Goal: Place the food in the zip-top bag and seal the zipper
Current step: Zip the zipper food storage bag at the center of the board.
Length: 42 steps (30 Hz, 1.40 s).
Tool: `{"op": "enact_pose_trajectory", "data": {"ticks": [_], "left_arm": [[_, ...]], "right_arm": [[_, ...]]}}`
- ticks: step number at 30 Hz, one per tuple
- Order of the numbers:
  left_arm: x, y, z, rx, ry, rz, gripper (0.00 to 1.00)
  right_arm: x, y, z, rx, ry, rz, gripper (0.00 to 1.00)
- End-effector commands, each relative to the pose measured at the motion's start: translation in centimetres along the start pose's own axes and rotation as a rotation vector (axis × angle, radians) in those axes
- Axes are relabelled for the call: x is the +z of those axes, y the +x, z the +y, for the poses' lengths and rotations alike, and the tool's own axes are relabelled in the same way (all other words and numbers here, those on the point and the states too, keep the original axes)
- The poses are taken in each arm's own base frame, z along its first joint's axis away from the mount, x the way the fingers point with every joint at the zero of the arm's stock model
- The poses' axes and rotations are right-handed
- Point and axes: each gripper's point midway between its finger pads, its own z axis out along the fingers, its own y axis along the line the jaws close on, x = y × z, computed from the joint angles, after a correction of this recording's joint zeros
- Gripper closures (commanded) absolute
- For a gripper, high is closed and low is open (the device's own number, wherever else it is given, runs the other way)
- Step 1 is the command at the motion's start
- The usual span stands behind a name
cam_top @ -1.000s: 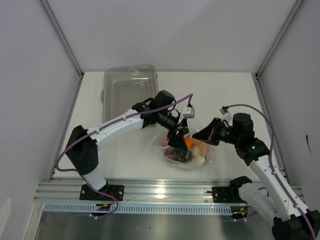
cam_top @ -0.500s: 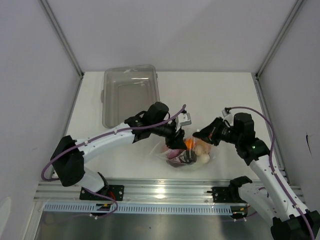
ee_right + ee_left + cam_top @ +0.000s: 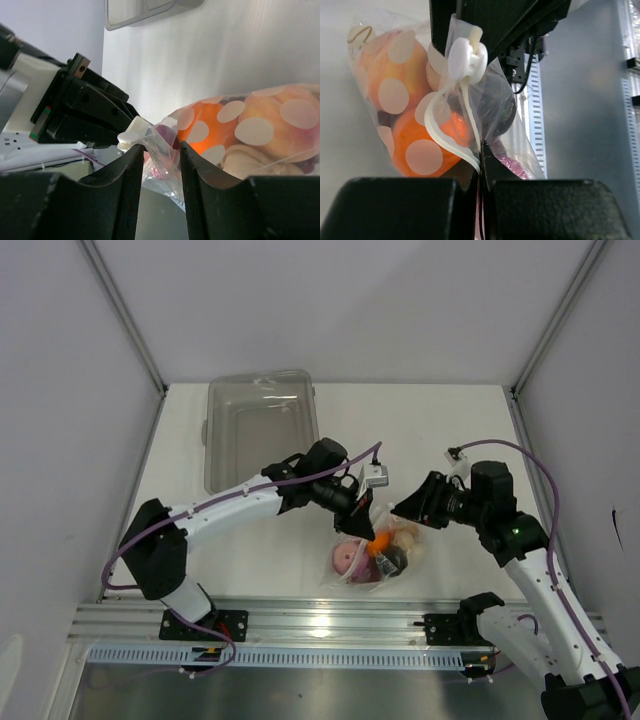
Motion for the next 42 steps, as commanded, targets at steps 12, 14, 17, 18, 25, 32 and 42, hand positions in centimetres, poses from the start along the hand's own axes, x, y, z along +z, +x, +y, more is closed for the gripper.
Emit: {"op": "enact_pose_trajectory", "data": {"ticks": [12, 14, 17, 18, 25, 32, 42], "left_arm": [[-1.7, -2.3, -4.8, -0.05, 0.381, -0.03, 0.99], [-1.9, -2.4, -5.0, -0.073, 0.432, -0.03, 0.99], [-2.1, -2.4, -4.8, -0.107, 0.469, -0.024, 0.99], [-2.3, -2.4, -5.1, -0.109, 0.506, -0.027, 0.99], [-3.7, -2.9, -4.6, -0.184, 0.618, -0.049, 1.0], [-4.0, -3.3, -4.6, -0.194, 0.639, -0.063, 0.99], [-3.9, -2.8, -4.7, -0.186, 0.627, -0.051, 0.99]], "right_arm": [[0.5, 1.3, 1.6, -0.286, -0.192, 0.002, 0.82], [0.5, 1.3, 2.1, -0.329, -0.222, -0.014, 0.79], [0.3, 1.8, 2.7, -0.394, -0.248, -0.024, 0.76], [0.2, 2.0, 3.0, -0.417, -0.257, -0.03, 0.75], [0.6, 3.2, 3.4, -0.493, -0.279, 0.007, 0.73], [1.3, 2.9, 3.1, -0.505, -0.277, -0.015, 0.73], [2.4, 1.9, 2.2, -0.504, -0.235, -0.042, 0.8]]}}
